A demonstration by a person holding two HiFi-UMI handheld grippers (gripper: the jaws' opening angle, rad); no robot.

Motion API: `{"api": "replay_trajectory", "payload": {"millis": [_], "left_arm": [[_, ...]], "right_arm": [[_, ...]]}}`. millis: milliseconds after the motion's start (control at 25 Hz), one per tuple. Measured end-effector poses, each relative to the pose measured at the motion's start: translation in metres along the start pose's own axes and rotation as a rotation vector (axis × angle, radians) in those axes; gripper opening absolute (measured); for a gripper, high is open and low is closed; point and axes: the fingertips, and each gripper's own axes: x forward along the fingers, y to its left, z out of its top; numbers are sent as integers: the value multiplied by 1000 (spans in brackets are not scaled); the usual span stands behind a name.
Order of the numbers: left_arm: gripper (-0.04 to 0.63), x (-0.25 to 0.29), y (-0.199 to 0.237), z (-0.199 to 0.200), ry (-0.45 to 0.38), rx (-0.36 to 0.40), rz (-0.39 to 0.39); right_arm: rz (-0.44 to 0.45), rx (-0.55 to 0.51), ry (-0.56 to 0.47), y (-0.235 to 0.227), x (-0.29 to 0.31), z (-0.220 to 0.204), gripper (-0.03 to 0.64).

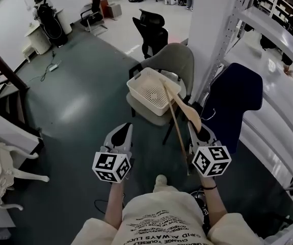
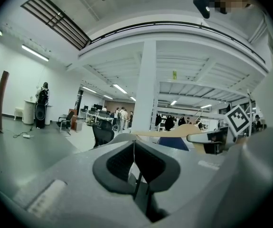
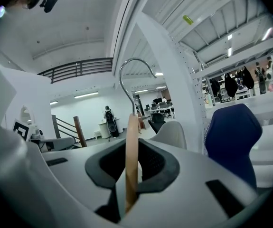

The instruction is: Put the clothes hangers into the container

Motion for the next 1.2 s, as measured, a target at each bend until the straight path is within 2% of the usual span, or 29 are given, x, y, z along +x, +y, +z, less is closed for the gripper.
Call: {"api": "replay_trajectory", "payload": {"millis": [680,960,1200], "left_arm": [[23,70,43,-8,26,-46,50],[23,120,78,-17,74,-65,36],[23,179,117,-30,151,-93,4]], "right_arm": [[58,22,45,-30,84,3,54],[46,39,81,-45,147,2,54],[37,63,137,-61,214,-3,54]]}}
